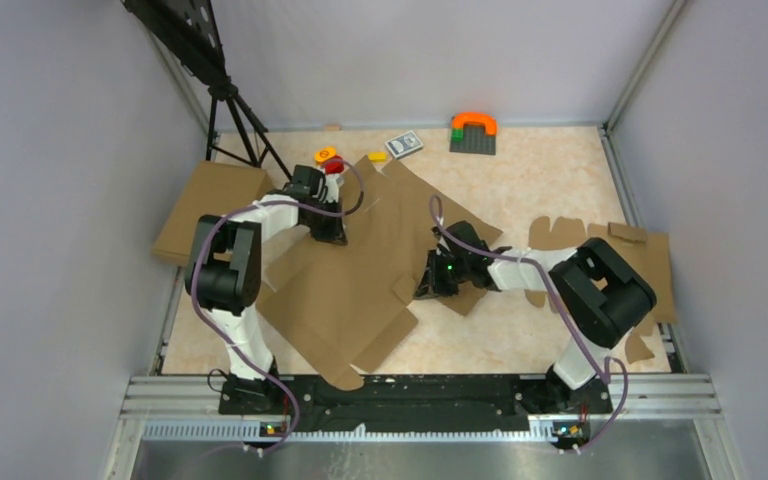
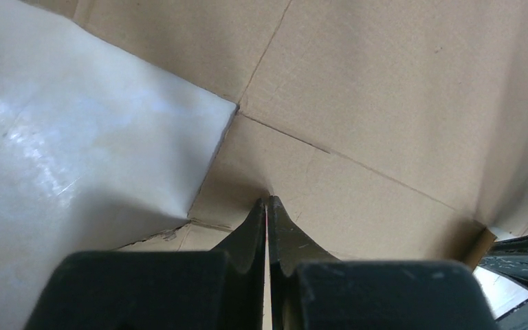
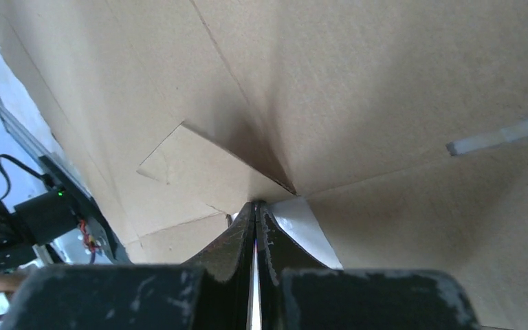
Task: Fold the paper box
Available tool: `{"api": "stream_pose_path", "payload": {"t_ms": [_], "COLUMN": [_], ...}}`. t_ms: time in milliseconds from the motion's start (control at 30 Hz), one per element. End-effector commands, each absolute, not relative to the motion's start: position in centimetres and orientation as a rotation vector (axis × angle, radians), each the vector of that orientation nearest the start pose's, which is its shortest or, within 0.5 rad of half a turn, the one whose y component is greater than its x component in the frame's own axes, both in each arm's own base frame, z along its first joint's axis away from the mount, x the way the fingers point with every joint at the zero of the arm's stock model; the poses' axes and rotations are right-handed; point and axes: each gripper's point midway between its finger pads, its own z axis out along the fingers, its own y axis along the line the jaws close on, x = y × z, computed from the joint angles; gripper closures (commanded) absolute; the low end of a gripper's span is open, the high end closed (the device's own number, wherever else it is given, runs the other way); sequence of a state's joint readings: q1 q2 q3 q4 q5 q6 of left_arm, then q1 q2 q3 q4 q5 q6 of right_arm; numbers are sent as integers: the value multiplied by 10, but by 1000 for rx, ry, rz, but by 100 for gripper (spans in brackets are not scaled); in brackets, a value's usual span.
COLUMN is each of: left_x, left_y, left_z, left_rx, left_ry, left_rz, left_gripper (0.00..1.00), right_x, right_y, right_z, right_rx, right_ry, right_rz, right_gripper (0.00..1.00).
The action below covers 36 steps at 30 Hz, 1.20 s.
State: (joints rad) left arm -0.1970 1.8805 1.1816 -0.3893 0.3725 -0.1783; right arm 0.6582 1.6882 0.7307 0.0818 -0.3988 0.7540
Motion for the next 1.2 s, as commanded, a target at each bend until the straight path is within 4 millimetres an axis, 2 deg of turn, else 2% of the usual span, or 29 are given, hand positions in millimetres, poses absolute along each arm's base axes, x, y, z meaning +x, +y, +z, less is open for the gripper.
{"api": "stream_pose_path", "payload": {"t_ms": [0, 100, 300, 400, 567, 733, 1033, 1167], "left_x": [357, 359, 360, 363, 376, 383, 386, 383], "left_y": [-176, -182, -187, -191, -202, -222, -263, -266], "left_z": [15, 15, 15, 15, 15, 15, 19, 15], "left_rx": [309, 340, 390, 426, 450, 496, 578, 582], "left_ry": [2727, 2724, 2715, 2702, 2691, 2673, 2639, 2648], "left_rz": [-688, -666, -666, -670, -690, -710, -791, -791], "left_gripper": [100, 100, 100, 100, 100, 100, 100, 100], "right_x": [242, 248, 249, 242, 217, 200, 223, 221], "right_y": [298, 294, 285, 284, 288, 308, 338, 340], "right_z": [40, 41, 12, 5, -2, 3, 22, 30], "right_rx": [-180, -194, -206, -204, -240, -287, -300, -309], "right_ry": [2626, 2619, 2676, 2694, 2710, 2687, 2601, 2606], "right_rz": [905, 839, 739, 754, 752, 780, 831, 848], "right_gripper": [100, 100, 100, 100, 100, 100, 100, 100]}}
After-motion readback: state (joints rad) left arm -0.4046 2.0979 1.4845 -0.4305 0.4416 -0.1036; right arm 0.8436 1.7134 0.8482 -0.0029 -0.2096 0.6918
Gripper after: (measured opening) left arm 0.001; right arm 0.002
